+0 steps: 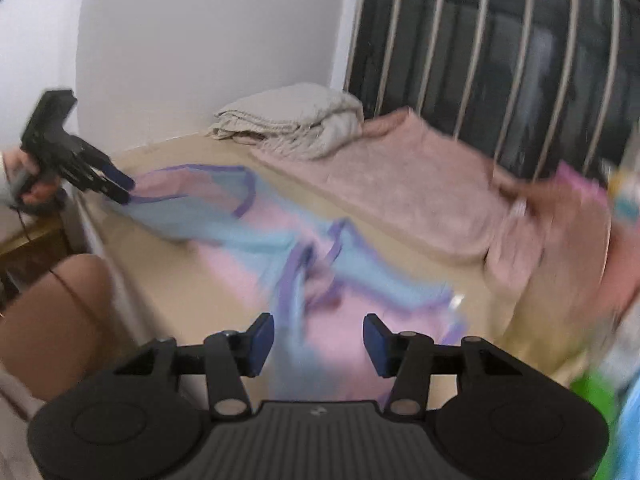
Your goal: Fold clothes
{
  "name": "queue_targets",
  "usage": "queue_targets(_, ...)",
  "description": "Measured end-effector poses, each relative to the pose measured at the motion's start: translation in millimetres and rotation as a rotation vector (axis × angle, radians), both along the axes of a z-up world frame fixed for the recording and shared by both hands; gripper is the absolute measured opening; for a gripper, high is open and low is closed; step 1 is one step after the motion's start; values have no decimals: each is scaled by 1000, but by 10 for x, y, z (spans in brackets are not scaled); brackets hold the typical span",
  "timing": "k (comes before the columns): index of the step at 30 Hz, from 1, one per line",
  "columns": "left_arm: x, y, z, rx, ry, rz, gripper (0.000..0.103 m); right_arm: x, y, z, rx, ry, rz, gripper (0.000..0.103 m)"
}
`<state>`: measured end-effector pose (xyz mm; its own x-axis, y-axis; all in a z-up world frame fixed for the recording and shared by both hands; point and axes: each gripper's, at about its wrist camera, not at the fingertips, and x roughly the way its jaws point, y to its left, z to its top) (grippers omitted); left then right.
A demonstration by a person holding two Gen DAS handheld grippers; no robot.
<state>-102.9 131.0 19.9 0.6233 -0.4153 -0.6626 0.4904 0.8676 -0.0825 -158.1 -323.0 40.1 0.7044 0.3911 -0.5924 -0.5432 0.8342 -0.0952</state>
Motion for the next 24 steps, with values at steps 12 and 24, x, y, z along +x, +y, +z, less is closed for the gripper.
queue_targets(12,119,408,39,29,25,22,2,-57,-389,-17,72,100,29,4)
queue_targets(24,-35,437,271,24,4,95,35,176,-162,0,-117,97,-6,45)
